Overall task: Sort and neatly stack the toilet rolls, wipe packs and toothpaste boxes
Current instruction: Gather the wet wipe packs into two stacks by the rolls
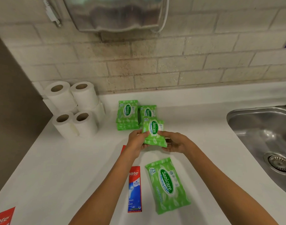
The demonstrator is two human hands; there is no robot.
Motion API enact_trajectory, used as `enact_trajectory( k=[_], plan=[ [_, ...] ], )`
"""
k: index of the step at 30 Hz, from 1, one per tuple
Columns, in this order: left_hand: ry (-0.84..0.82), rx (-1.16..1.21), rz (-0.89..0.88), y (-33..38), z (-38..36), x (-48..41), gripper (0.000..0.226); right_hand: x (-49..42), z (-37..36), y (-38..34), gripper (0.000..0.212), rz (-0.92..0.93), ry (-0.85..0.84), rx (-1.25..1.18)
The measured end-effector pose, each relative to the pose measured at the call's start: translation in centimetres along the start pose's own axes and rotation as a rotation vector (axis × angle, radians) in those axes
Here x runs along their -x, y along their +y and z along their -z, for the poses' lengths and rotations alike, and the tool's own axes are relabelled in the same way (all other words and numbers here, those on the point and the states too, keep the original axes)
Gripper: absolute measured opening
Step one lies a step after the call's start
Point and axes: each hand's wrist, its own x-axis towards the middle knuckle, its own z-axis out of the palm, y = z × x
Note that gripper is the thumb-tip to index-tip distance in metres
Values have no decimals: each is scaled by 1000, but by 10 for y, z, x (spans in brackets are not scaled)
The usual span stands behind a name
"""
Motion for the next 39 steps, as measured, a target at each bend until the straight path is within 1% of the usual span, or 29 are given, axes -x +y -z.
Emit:
enact_trajectory(
  k=[1,3,5,9,12,14,16,20,21,23,24,25,27,28,31,32,34,35,39],
  plan=[
    [-6,17,-13,2,-2,-1,25,-1,0,-2,17,21,-22,-35],
    [-7,53,-28,8,-5,-3,20,-6,-2,-9,11,74,-21,-73],
    [21,63,-45,14,-6,-7,8,-12,-3,-20,10,120,24,-80],
    [46,42,-95,22,3,-18,3,-34,-6,-45,12,170,142,-32],
    [61,6,-135,21,14,-26,10,-54,-14,-60,13,215,198,18],
    [59,-11,-140,18,21,-31,13,-67,-20,-66,17,236,233,54],
    [57,-33,-136,16,28,-34,14,-82,-25,-70,21,237,256,89],
    [61,-77,-144,12,36,-40,13,-101,-34,-74,19,285,328,201],
    [62,-91,-148,11,36,-42,13,-103,-36,-75,21,301,353,243],
    [66,-117,-156,8,37,-45,13,-104,-39,-78,34,330,409,337],
    [68,-127,-159,6,36,-47,13,-103,-40,-79,38,346,433,377],
    [70,-142,-159,4,35,-48,13,-104,-40,-78,36,350,452,414],
    [78,-183,-157,-2,31,-51,15,-104,-38,-75,23,338,461,461],
    [82,-207,-156,-4,29,-53,17,-105,-37,-72,22,341,461,470],
    [87,-270,-139,-8,22,-59,24,-106,-33,-67,26,354,447,530],
    [87,-276,-126,-8,19,-60,27,-108,-31,-65,33,367,445,546],
    [90,-242,-85,-8,12,-62,31,-105,-29,-62,59,370,453,556],
    [95,-205,-61,-9,9,-63,33,-103,-29,-60,64,377,447,566],
    [97,-51,-2,-9,-4,-68,39,-99,-27,-55,60,407,399,613]
  ],
)
